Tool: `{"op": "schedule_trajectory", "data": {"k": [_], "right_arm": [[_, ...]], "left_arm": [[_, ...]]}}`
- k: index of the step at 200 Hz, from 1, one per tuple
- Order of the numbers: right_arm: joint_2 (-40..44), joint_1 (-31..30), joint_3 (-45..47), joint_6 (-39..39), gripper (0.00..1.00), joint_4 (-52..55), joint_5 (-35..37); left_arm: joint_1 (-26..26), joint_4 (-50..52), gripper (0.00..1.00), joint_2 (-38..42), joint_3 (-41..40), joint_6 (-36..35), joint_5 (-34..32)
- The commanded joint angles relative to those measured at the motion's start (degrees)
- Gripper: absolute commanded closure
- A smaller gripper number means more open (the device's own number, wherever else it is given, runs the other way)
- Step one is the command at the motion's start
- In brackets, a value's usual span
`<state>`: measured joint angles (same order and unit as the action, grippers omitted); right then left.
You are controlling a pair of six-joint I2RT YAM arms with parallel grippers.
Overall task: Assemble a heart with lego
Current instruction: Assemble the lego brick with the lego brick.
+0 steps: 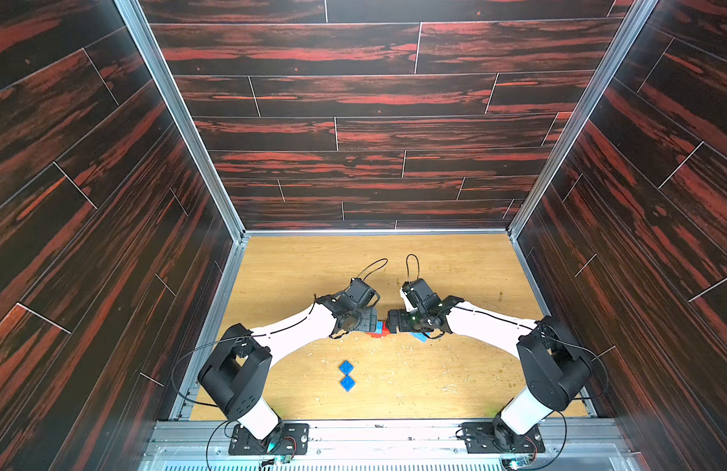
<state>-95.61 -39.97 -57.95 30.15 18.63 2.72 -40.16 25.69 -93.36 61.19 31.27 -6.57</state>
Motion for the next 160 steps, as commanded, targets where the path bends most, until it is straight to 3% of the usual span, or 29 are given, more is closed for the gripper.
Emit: {"op": "schedule_trajectory", "data": {"k": [1, 42, 75, 160], "right_arm": [[-4.3, -1.0, 0.7, -1.1, 0.02, 3.5, 4.0], [-5.0, -1.0, 2.6, -0.8, 0.02, 3.7, 6.9], [0.2, -1.5, -1.0, 0.1, 0.02, 2.7, 2.6], [7.4, 0.5, -3.1, -2.0, 0.02, 10.0, 7.4]], "left_arm": [[-0.4, 11.2, 0.15, -5.9, -4.4, -2.6, 0.2], [-0.4, 12.4, 0.14, -6.3, -2.6, -3.7, -1.7], [-0.4, 13.1, 0.14, -6.4, 0.8, -4.7, -3.1], [-0.2, 15.2, 0.13, -6.6, 9.1, -7.3, -4.2]]}}
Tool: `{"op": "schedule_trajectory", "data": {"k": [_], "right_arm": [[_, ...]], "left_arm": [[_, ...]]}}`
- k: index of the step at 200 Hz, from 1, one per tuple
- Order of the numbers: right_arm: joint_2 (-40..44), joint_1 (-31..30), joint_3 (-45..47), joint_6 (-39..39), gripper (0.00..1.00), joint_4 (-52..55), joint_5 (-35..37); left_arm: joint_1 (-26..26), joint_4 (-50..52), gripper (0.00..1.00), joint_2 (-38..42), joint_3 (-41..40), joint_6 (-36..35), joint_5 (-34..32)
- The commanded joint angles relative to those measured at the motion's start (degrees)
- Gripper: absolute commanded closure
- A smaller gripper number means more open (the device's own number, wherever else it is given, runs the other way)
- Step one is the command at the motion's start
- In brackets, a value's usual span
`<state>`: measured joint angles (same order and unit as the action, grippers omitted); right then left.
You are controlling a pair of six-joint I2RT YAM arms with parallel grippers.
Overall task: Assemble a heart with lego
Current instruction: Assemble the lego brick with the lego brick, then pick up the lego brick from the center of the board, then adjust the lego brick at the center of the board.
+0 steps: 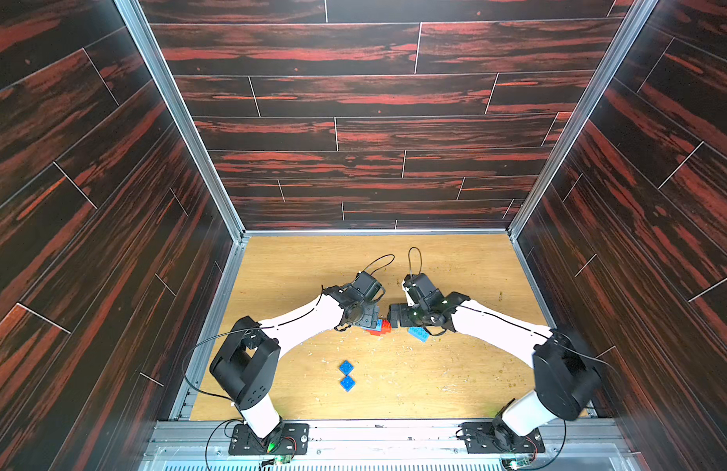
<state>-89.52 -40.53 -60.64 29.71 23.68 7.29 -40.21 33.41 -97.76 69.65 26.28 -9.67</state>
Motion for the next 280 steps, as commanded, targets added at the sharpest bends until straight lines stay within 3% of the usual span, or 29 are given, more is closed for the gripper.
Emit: {"op": "schedule_trajectory", "data": {"k": [1, 36, 82, 114, 132, 168, 222, 280], "right_arm": [[1.3, 1.1, -0.3, -1.6, 0.02, 5.1, 3.1], [1.9, 2.0, 2.7, -6.1, 0.02, 10.7, 8.0], [2.0, 2.1, 7.8, -10.5, 0.06, 11.1, 4.8], [-1.8, 2.8, 7.1, -11.4, 0.06, 10.0, 11.7], [-4.9, 3.2, 6.1, -12.3, 0.1, 8.1, 10.2], [-8.0, 3.5, 4.1, -14.3, 0.17, 5.8, 10.9], [-10.7, 5.3, 2.9, -17.0, 0.42, 3.3, 6.5], [-9.7, 5.3, 1.5, -18.0, 0.75, 4.7, 5.3]], "left_arm": [[-0.1, 7.5, 0.13, -2.2, 0.8, -2.3, -1.1], [-0.1, 5.0, 0.12, 0.5, 1.7, -2.5, 0.9], [0.2, 4.4, 0.11, 5.6, 0.9, -1.0, 0.2], [0.7, 1.9, 0.11, 12.4, -4.2, 3.4, -0.5], [0.9, -3.1, 0.11, 16.0, -8.7, 4.9, -1.1], [2.3, -3.9, 0.11, 21.6, -14.8, 10.0, -2.9], [2.5, -8.6, 0.23, 24.2, -22.2, 13.7, 7.1], [2.7, -12.6, 0.4, 15.6, -22.7, 11.9, 6.4]]}}
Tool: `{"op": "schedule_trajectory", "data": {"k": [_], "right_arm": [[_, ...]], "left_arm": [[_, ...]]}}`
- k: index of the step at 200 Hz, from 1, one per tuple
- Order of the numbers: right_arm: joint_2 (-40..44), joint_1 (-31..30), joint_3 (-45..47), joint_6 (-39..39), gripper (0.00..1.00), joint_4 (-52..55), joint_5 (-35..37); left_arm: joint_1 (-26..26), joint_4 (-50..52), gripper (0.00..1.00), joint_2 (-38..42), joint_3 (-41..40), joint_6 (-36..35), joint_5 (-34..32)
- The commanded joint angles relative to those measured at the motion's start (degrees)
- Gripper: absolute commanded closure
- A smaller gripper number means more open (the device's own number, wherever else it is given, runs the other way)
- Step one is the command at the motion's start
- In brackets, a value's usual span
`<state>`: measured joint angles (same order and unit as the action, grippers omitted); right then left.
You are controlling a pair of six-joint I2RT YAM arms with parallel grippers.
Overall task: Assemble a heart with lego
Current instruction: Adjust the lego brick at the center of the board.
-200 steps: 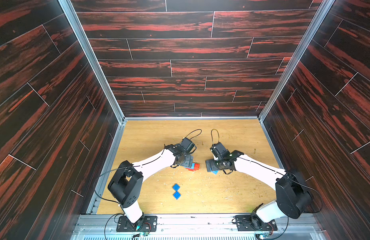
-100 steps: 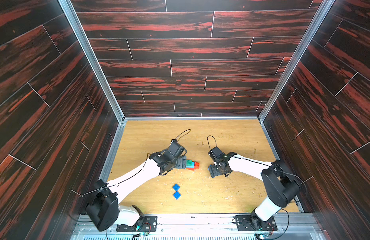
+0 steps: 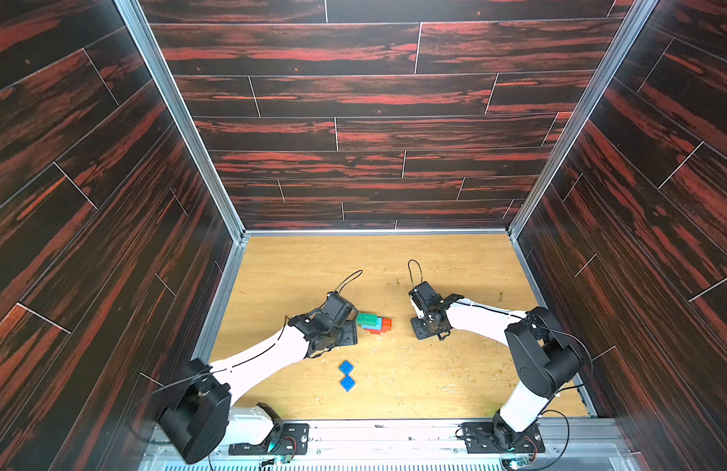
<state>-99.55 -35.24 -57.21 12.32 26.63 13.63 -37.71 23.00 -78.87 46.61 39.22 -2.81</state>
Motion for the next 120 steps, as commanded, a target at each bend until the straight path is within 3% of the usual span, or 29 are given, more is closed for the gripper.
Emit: {"op": "schedule_trajectory", "data": {"k": [1, 75, 120], "right_arm": [[0.4, 0.1, -2.0, -0.6, 0.75, 1.8, -1.0], [8.2, -1.6, -4.6, -8.0, 1.0, 5.4, -8.6], [7.8, -4.6, -6.1, -11.7, 1.0, 5.6, -11.3]], "left_arm": [[0.2, -2.3, 0.41, -3.4, 0.3, -1.1, -0.6], [2.5, -7.3, 0.48, -12.7, 6.6, -5.7, -3.2], [3.2, -6.3, 0.49, -15.7, 9.8, -8.1, -3.8]]}}
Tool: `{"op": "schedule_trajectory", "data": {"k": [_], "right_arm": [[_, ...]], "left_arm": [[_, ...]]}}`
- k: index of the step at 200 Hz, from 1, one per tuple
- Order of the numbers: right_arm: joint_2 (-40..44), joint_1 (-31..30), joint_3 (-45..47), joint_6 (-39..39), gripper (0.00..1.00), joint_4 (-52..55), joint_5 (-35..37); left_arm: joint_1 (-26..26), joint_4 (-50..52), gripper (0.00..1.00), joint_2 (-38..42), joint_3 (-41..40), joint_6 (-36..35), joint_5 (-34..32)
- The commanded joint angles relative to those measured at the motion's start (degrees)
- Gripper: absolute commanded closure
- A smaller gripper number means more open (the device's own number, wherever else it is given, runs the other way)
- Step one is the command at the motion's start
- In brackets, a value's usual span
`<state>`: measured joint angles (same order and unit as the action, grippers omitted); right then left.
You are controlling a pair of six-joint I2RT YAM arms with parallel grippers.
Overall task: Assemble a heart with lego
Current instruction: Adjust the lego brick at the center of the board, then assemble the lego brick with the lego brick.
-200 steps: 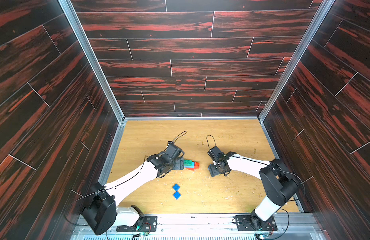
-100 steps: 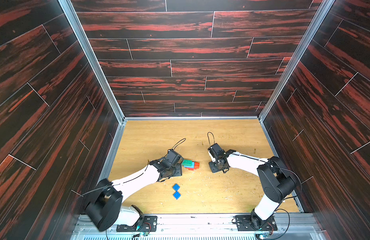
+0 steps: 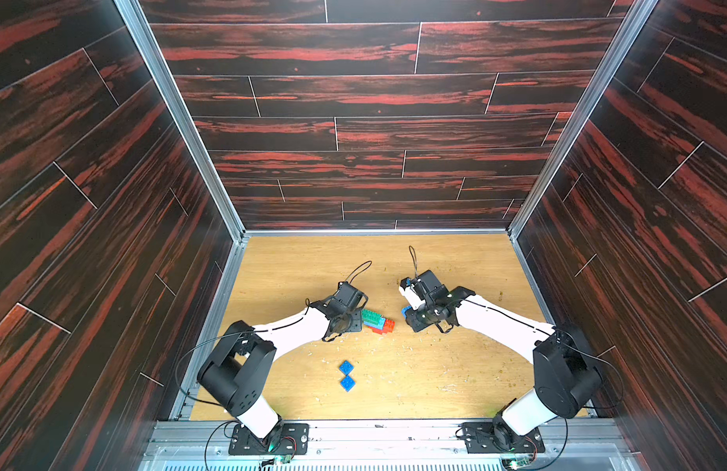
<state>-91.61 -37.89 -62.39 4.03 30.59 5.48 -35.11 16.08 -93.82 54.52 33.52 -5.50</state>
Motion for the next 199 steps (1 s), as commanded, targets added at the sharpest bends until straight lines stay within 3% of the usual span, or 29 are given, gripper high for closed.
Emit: {"op": "schedule_trajectory", "data": {"k": [1, 44, 85, 123, 199], "right_arm": [[-0.2, -2.0, -1.0, -3.6, 1.0, 1.6, -3.3], [-1.2, -6.5, -3.1, -9.5, 1.0, 1.5, -5.0], [-4.9, -7.0, -7.2, -13.6, 1.0, 3.6, -6.5], [-6.1, -7.1, -8.9, -17.2, 1.0, 6.7, -5.6], [-6.4, -7.0, -9.0, -24.5, 1.0, 6.5, -5.7]], "left_arm": [[0.6, 0.7, 0.49, -0.7, 1.9, -2.5, -1.2], [0.9, 1.4, 0.48, 3.6, -1.0, -1.8, 0.0], [2.1, 0.6, 0.45, 9.5, -3.5, 0.1, 0.6], [3.5, 1.5, 0.44, 9.7, -1.1, 0.9, 1.8], [5.8, -2.1, 0.39, 6.0, 2.0, 1.7, 10.4]]}}
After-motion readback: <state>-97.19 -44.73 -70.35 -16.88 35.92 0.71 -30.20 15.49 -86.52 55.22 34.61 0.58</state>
